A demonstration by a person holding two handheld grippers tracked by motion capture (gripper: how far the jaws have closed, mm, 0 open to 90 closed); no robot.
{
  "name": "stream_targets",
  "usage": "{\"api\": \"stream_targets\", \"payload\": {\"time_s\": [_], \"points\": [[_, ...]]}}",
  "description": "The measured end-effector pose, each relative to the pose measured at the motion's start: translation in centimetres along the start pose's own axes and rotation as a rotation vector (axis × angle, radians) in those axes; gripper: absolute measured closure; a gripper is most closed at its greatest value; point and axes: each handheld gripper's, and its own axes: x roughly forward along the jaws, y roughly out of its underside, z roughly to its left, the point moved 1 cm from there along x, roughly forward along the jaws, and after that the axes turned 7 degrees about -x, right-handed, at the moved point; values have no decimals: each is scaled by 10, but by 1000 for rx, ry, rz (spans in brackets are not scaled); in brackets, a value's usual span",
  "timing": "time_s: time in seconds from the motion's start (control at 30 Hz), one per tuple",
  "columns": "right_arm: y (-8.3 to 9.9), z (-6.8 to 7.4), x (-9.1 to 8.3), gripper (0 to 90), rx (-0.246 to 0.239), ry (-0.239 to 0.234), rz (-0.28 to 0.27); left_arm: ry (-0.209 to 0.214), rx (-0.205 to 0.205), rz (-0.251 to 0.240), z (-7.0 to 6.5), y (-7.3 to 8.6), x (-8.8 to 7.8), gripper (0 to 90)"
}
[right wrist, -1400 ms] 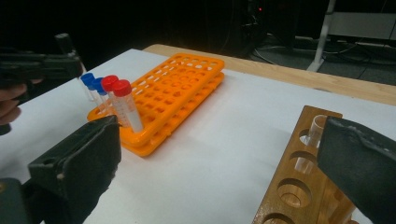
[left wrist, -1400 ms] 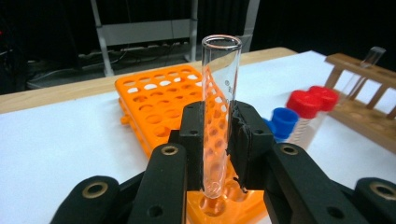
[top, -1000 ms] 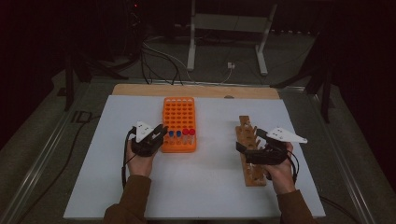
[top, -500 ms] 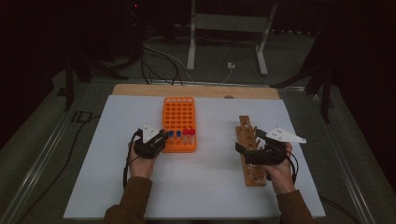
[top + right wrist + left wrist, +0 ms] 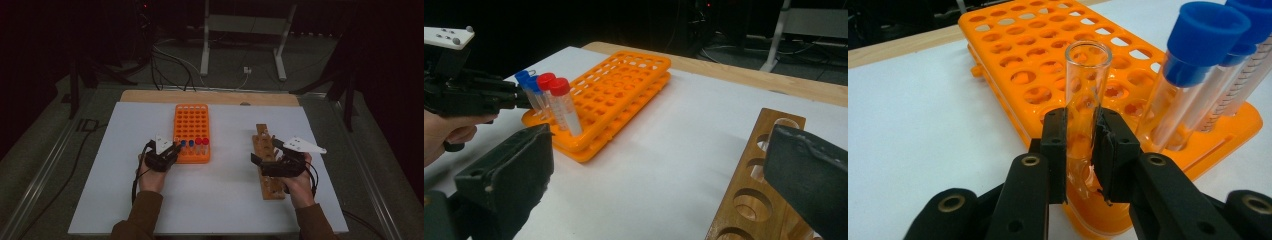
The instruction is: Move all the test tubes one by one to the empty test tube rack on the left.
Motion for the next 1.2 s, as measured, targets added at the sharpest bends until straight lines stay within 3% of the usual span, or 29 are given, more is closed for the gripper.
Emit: {"api": "stream_targets", "payload": {"time_s": [0.13,0.2,0.4,0.67,0.8,0.93,1.1,1.2], "points": [[0,0,0,2,1,-1,1,16,-28,3,1,0,0,749],[0,-1,-1,2,4,-2,0,17,-40,3,1,0,-1,681],[-1,-1,-1,2,0,3,-2,31,-92,-4,5,2,-8,594],[-7,-5,-2,11,-19,18,-1,86,-176,-54,14,-1,-29,473],[-8,-7,-2,36,-50,39,11,95,-210,-82,13,-3,-40,337],[-8,-13,0,37,-47,57,26,84,-209,-103,8,-4,-50,174],[-11,-25,4,61,-26,59,32,108,-208,-146,2,-5,-61,61],[-12,-34,8,82,-12,72,42,113,-186,-156,-1,-5,-64,4]]}}
